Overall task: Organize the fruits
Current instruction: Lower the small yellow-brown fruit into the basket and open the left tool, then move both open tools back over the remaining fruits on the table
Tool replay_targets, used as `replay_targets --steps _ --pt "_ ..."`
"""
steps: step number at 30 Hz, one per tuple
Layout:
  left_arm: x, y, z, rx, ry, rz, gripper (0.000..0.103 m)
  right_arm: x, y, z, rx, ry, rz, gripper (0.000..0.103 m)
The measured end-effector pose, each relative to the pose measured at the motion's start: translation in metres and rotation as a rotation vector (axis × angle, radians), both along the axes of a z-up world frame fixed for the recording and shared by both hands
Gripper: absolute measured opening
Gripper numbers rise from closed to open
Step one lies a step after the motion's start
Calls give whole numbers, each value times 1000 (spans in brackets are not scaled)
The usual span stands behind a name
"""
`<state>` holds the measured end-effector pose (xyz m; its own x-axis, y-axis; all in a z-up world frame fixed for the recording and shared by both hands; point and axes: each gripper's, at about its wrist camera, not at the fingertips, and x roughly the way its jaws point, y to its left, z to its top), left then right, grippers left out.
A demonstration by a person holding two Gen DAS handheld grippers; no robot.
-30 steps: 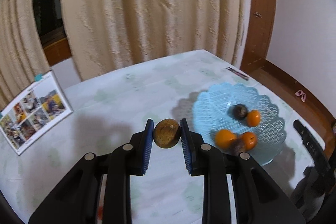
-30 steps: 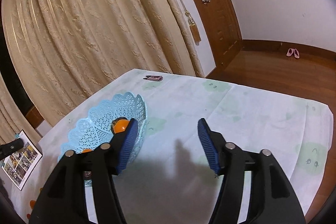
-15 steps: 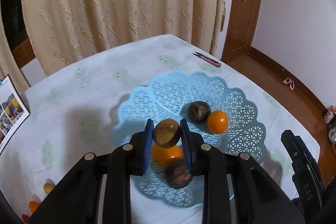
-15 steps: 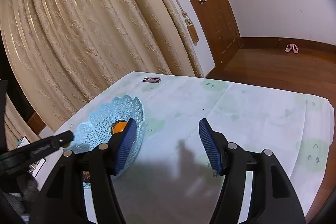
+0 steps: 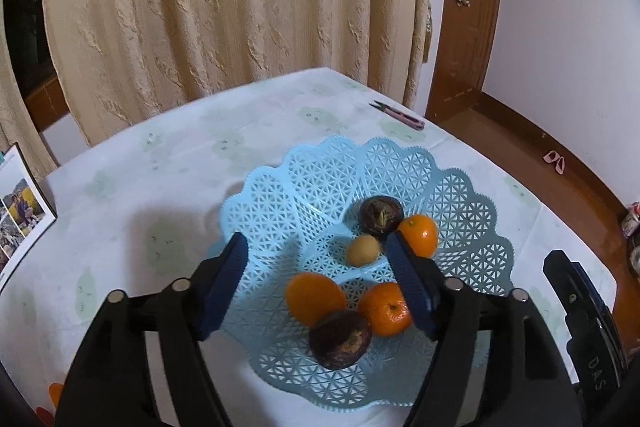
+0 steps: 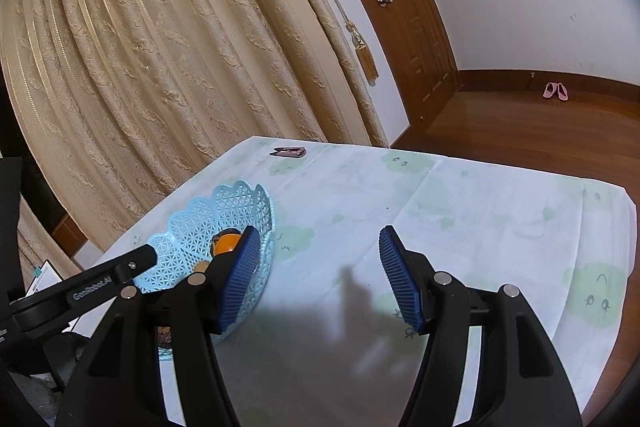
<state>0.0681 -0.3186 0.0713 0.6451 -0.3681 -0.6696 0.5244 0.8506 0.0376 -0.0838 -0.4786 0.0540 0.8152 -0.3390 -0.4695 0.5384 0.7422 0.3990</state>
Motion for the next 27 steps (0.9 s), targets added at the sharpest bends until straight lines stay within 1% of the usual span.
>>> replay_targets --steps 2,5,9,12,23,27 --pt "-2 3 2 2 -11 3 75 0 0 0 1 0 0 64" --pt "-5 7 7 4 -30 7 82 0 0 0 1 0 0 64" --pt "-12 11 12 12 -61 9 85 0 -1 0 0 0 1 66" --pt "-15 15 16 16 -78 12 86 -1 0 1 -2 -4 -4 70" --pt "-22 34 28 17 -103 18 87 -2 0 1 -3 -9 -12 70" --pt "-14 57 40 -23 -86 50 87 -3 0 2 -4 -11 -14 70"
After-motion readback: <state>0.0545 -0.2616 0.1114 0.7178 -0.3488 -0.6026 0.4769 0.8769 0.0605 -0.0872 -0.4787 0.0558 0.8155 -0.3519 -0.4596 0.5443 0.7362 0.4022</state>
